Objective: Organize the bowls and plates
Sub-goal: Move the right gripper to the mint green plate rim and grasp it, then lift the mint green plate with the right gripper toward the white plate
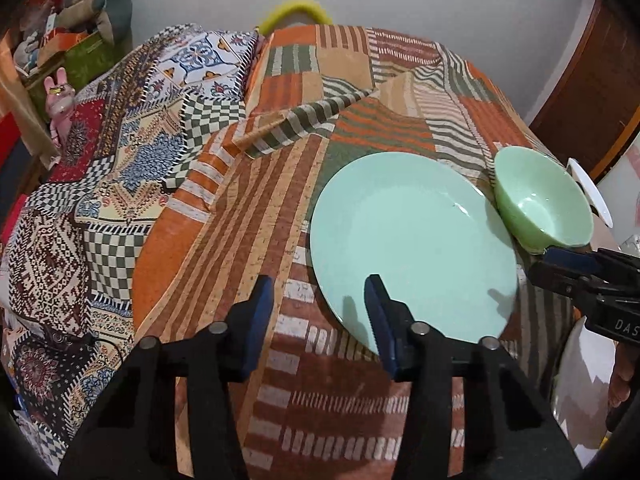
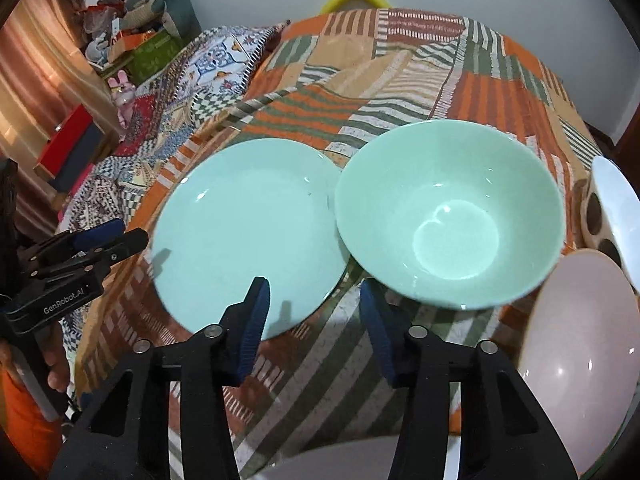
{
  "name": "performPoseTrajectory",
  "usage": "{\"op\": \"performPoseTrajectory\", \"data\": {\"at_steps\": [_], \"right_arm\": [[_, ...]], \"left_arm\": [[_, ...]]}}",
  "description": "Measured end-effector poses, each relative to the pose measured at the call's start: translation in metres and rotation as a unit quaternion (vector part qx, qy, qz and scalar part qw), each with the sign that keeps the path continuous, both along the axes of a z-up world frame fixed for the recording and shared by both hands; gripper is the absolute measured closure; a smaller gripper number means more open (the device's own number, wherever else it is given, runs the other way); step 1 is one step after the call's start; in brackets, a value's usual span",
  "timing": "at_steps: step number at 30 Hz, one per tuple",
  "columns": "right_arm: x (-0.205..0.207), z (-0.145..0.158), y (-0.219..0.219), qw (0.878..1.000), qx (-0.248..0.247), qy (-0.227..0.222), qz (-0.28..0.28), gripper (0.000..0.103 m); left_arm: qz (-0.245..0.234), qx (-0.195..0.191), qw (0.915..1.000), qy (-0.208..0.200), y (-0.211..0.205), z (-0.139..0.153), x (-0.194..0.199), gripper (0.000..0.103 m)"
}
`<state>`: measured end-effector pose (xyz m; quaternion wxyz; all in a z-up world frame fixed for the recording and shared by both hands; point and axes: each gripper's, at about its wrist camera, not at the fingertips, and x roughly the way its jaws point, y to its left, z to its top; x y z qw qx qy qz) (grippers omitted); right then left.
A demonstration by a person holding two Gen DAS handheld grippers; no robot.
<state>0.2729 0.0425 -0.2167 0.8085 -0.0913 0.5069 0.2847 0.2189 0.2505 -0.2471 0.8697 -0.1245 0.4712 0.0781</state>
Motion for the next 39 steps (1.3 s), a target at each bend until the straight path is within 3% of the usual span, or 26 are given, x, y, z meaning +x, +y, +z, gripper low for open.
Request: {"op": "performPoseTrajectory", "data": {"at_steps": [7,23,28,39], "right_arm": [[0.012,-0.013,0.011,1.000,-0.021,0.019,-0.001,0.078],[0.023,-0.030,0.019,0.998,-0.042,0.043,-0.004,0.077],[0.019,-0.029,0.023,0.998,-0.053,0.034,0.002,0.076],[0.009,-0.023,0.015,0.998,-0.033,0.050,-0.001,0.076]], "left_arm": [[-0.001,-0.005,0.9999,0.010,0.010,-0.018,0.020,0.079],[-0.020,-0.041,0.9989,0.012,0.011,-0.032,0.049,0.078],[-0.026,-0.066,0.9974,0.014,0.015,-0.034,0.043,0.078],[-0.027,-0.058,0.9977,0.024,-0.002,-0.028,0.006,0.078]]}}
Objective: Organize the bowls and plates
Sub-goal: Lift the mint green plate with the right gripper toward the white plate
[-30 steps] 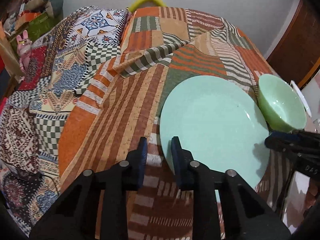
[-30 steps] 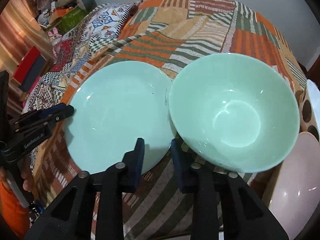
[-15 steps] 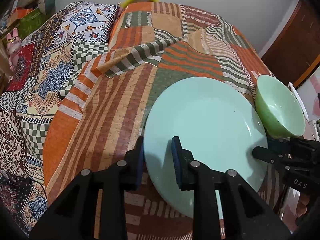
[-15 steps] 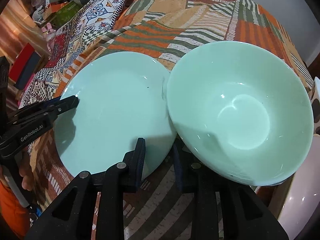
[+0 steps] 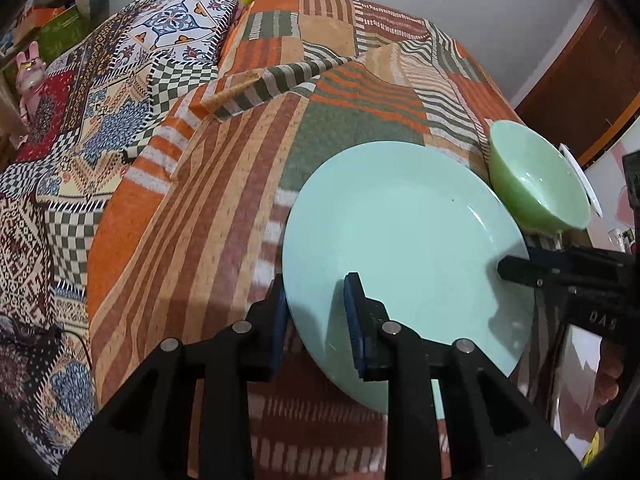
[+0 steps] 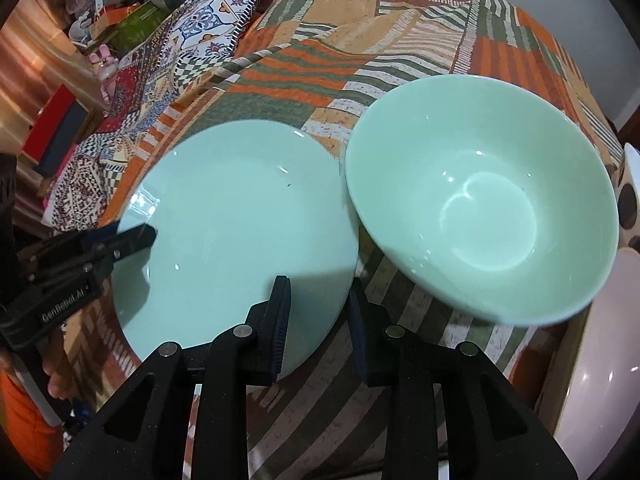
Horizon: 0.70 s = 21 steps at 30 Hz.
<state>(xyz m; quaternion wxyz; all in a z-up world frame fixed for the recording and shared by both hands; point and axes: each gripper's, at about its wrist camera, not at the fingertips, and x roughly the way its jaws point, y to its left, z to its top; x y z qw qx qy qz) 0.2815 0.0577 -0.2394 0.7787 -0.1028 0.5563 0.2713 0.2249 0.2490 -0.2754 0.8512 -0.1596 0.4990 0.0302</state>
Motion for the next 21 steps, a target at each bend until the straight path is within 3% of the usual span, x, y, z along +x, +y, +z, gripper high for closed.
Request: {"op": "performPoseTrajectory", "data": {"at_steps": [9,21], "right_arm": [[-0.019,0.018,-0.007,1.000,0.019,-0.011,0.008,0.076],[-0.052,0.067,-0.029,0.996,0.072,-0.053,0.011,0.076]], "left_arm": [[0.013,0.001,0.9995,-0.029,-0.009,0.028,-0.036,0.078],[0.019,0.023,0.9960,-0.084,-0.029,0.087,-0.077,0.077]]}}
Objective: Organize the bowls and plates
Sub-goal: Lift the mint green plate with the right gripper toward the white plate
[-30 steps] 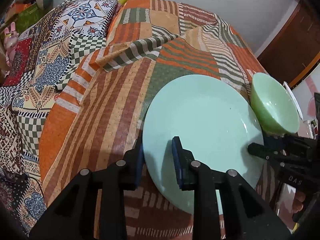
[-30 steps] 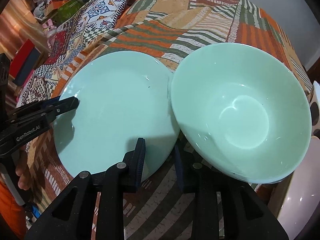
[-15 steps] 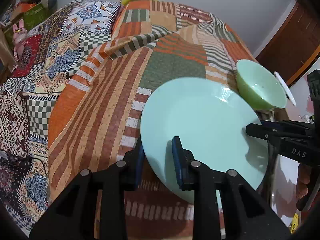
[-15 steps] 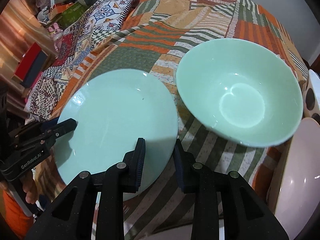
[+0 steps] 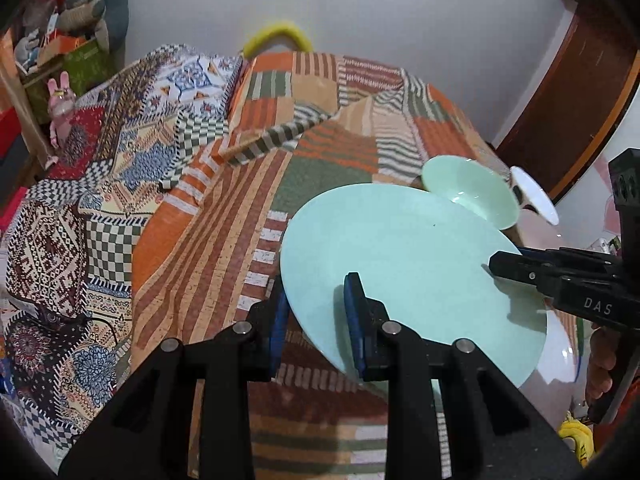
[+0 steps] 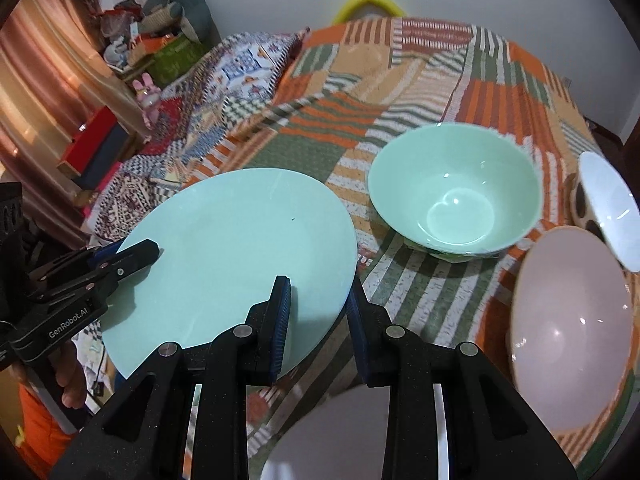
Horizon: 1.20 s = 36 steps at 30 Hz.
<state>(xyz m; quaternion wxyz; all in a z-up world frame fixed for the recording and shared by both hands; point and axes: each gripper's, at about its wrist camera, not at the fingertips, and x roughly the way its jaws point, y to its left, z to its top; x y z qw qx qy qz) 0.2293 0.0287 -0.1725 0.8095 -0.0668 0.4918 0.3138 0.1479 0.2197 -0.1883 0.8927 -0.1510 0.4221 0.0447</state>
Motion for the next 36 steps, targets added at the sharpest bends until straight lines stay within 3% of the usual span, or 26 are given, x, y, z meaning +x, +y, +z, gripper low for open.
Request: {"op": "performPoseTrajectory", "data": {"at_steps": [17,36], "right_arm": [[-0.057,0.054,-0.060,0.996,0.052,-0.067,-0.018,0.076],[-0.095,0.049,-0.137,0.993,0.069,-0.065,-0.067,0.076]], "left_arm": [[-0.025,0.032,0.9972,-0.062,-0.061,0.070,-0.057,0.077],[-0.082,0.023,0.9952,-0.049,-0.136,0.067,-0.079,0.077]]}}
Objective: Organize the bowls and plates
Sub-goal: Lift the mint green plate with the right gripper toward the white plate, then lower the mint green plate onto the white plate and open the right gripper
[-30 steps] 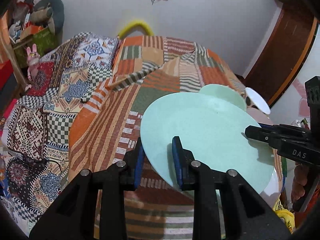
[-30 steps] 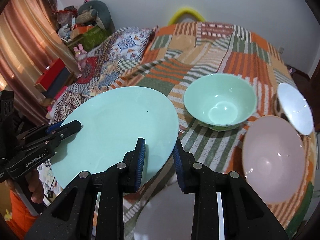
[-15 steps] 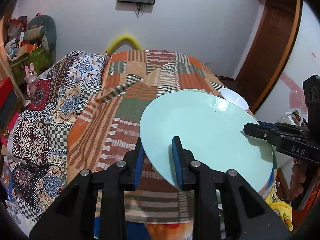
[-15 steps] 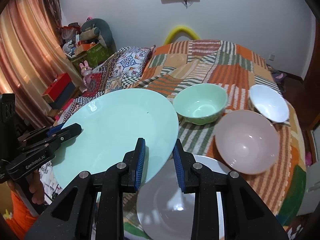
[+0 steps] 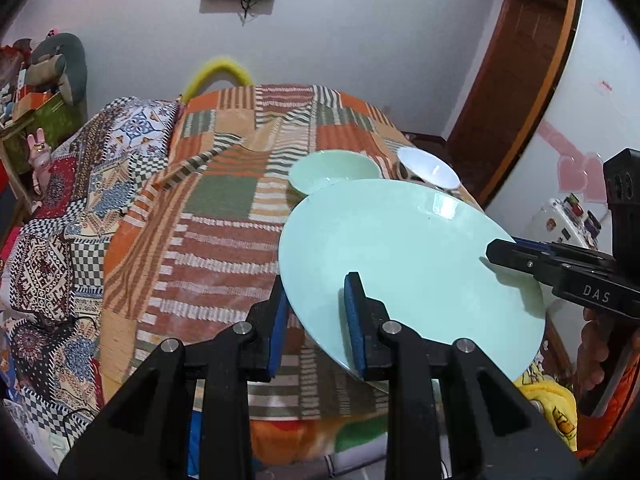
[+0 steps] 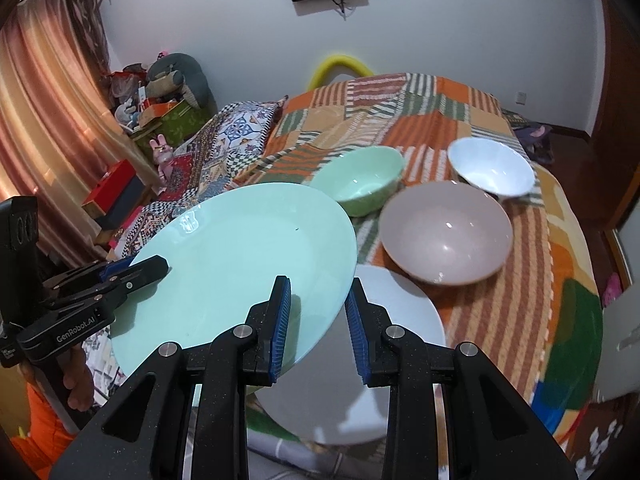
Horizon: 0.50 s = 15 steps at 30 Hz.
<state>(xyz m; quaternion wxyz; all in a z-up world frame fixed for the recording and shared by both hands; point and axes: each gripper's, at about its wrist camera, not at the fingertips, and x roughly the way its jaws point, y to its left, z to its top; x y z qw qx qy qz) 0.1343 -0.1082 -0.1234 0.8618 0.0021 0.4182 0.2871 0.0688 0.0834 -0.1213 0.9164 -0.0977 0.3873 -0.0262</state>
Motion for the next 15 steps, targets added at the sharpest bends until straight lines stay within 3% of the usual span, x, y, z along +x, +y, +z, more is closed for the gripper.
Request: {"op": "performPoseTrajectory", "data": {"at_steps": [15], "right_arm": [[-0.010,-0.038,-0.039,0.998,-0.004,0.046,-0.046,0.076]], "left_arm": [[-0.033,-0.001,0.9980,0.055,-0.040,-0.039,0.010,0.077]]}}
